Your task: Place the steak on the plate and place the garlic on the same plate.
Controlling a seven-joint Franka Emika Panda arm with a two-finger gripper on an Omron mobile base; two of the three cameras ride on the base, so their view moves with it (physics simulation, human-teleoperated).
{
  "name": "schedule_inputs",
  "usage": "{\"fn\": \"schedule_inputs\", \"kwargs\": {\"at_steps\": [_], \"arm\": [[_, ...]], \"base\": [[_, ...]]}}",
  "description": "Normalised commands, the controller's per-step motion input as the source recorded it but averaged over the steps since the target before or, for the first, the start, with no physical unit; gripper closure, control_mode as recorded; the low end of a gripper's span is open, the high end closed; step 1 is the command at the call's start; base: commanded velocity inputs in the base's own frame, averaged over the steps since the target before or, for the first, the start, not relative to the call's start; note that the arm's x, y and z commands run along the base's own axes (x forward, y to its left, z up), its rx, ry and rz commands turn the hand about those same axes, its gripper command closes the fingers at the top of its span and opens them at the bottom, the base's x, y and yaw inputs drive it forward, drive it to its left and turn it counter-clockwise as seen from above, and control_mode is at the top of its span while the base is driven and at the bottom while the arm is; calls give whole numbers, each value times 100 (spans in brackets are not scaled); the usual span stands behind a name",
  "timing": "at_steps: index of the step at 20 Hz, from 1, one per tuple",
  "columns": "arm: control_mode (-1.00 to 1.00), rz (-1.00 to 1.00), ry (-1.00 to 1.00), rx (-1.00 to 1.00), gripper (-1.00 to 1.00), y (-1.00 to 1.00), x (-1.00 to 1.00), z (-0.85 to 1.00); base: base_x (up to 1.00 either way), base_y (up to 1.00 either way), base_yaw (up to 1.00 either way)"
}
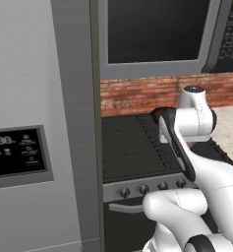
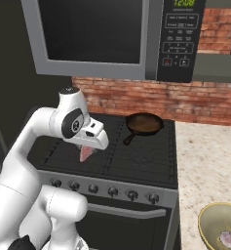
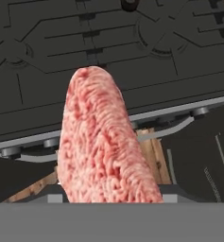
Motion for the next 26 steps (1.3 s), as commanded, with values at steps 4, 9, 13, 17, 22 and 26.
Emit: {"fn": "schedule_inputs", "kwargs": {"at_steps": [4, 9, 13, 17, 22, 26], "arm": [[-100, 0, 0, 3, 100, 0, 0, 0], [100, 0, 0, 1, 100, 0, -3, 0], [100, 0, 0, 0, 100, 0, 0, 0], [100, 0, 0, 0, 100, 0, 0, 0], [100, 0, 0, 0, 100, 0, 0, 0], [100, 0, 0, 0, 100, 0, 0, 0]], "base": [[0, 0, 0], [-26, 0, -3], [-87, 0, -41], [-62, 0, -61], [-37, 0, -69], [-27, 0, -72]]}}
